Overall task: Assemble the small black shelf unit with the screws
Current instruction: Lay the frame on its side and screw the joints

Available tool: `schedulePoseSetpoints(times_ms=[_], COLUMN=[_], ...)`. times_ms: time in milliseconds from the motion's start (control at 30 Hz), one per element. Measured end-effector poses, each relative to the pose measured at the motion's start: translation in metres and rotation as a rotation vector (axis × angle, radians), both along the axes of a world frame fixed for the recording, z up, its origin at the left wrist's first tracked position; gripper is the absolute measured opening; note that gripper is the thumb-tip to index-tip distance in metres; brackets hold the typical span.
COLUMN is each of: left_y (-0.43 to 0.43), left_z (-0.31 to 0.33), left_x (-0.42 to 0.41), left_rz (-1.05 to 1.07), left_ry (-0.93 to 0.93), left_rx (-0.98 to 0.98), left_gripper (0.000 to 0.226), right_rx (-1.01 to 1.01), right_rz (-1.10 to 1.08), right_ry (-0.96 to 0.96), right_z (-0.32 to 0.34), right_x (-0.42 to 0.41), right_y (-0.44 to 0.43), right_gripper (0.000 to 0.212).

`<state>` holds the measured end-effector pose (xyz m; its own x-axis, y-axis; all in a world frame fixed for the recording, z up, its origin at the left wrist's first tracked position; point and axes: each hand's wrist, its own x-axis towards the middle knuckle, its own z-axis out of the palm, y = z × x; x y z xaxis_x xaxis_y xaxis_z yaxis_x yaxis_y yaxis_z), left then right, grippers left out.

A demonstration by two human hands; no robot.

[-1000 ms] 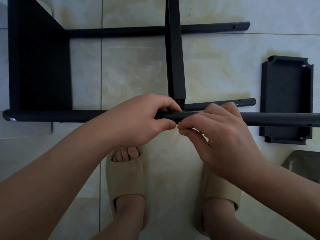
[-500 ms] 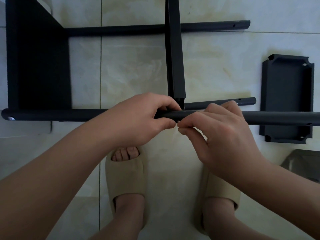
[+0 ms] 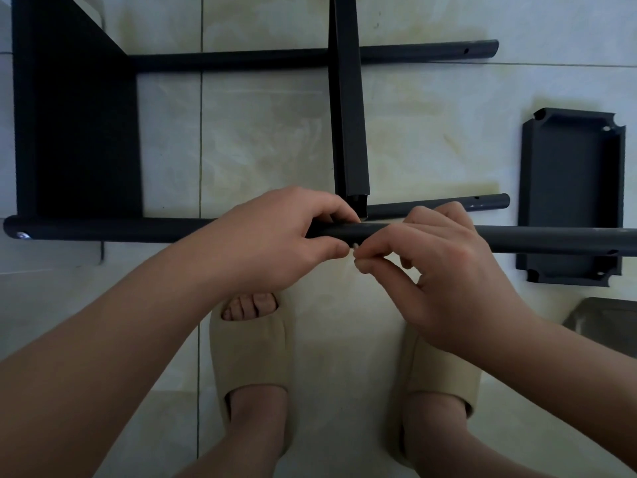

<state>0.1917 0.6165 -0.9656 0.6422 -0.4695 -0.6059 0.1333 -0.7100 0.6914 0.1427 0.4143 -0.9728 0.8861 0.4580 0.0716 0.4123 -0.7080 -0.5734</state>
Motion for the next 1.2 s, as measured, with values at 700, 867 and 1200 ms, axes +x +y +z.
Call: schedulePoseSetpoints(times_ms=[700,867,1200], left_y=[-0.001,-0.001,0.005], left_z=[0.001,0.001,0.007], left_x=[0.002,0.002,0.009], left_rz=[0.011,0.096,0.105], left_ry=[0.027,0.022,0.069], left_rx=[-0.017,-0.024,-0.023], left_gripper=[0.019,0.027,0.029], right_rx=[-0.070,-0.112,-0.379], right_rz=[-0.122,-0.132,-0.193], right_ry=[-0.070,-0.073,0.144], right_z=[-0.003,-0.001,0.007], right_x=[-0.006,-0.001,0.018], right_y=[0.011,0.009,0.001], right_gripper=[0.010,0.011,0.046])
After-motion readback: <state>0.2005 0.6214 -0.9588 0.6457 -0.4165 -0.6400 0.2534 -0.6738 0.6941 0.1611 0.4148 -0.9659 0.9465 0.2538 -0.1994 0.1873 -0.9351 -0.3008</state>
